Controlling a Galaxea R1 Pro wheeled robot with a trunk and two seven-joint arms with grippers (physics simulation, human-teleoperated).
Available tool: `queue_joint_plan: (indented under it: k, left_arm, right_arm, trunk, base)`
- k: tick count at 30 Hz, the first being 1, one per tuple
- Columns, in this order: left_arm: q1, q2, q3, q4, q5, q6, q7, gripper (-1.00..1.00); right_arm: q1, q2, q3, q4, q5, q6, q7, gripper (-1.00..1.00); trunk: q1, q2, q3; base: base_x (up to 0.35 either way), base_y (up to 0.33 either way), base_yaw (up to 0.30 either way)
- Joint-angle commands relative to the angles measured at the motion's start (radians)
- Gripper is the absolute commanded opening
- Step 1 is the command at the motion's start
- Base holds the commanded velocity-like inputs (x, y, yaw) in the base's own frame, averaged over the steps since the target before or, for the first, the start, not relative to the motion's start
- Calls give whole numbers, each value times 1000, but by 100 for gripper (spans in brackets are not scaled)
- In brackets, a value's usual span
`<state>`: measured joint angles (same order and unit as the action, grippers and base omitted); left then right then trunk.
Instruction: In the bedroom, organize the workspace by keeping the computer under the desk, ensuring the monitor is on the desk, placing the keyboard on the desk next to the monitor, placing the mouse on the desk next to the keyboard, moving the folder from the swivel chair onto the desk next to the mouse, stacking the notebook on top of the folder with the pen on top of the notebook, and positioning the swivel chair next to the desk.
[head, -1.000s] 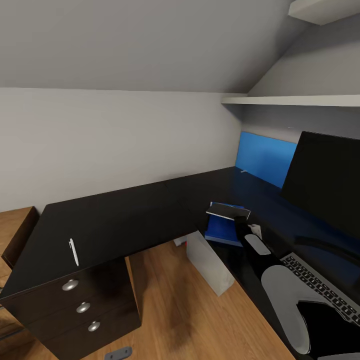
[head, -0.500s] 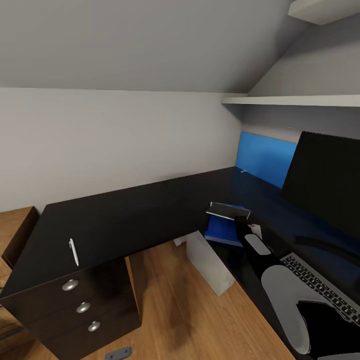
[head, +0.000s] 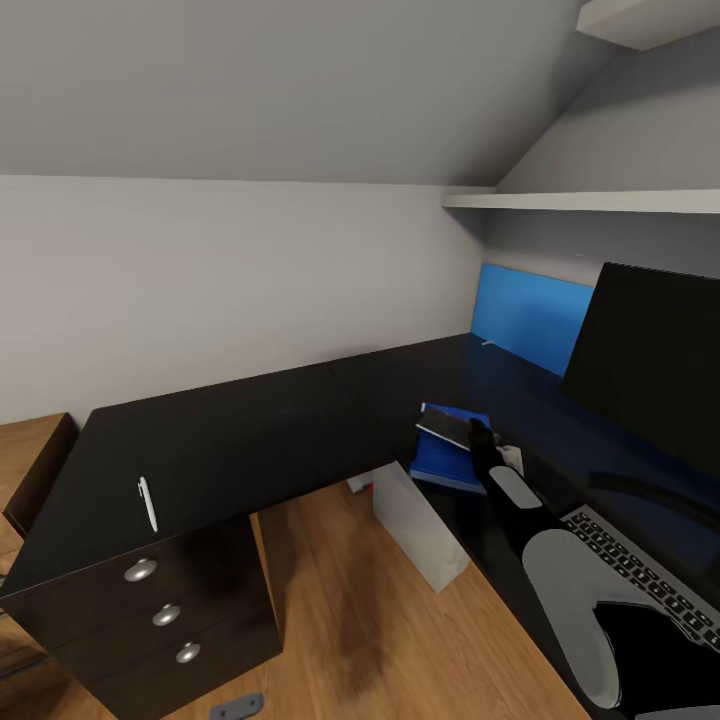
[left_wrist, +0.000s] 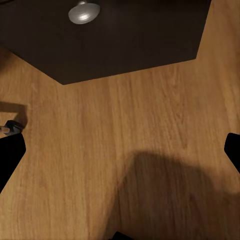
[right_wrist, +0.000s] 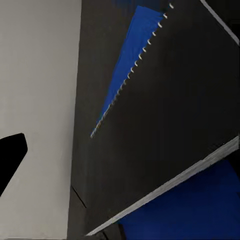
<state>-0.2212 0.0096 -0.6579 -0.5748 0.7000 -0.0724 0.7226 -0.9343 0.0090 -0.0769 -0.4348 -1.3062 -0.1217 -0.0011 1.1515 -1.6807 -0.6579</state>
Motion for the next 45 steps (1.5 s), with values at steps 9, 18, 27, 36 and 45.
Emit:
queue_joint_plan:
  k: [9, 18, 27, 36, 45]
  left_arm:
    - [-1, 1, -7, 0, 10, -7, 6, 100]
    - [-1, 1, -6, 0, 10, -7, 6, 100]
    - [-1, 2, -6, 0, 9, -7, 6, 100]
    - [-1, 3, -6, 0, 10, -7, 6, 100]
    - [-1, 3, -6, 0, 10, -7, 6, 100]
  right_arm:
    - [0, 0, -5, 13, -9, -3, -4, 100]
    - [0, 0, -4, 13, -10, -4, -4, 100]
    - [0, 0, -4, 13, -9, -4, -2, 100]
    - [0, 0, -4, 12, -8, -6, 5, 100]
    - [0, 1, -4, 11, -8, -6, 6, 100]
  trunk:
    - [0, 0, -1]
    - [0, 0, -1]
    - [0, 0, -1]
    - [-31, 56, 24]
    - [-65, 119, 52]
  base:
    - [-13, 0, 0]
    - [-116, 0, 0]
    - [-4, 0, 0]
    - [0, 0, 0]
    - [0, 0, 0]
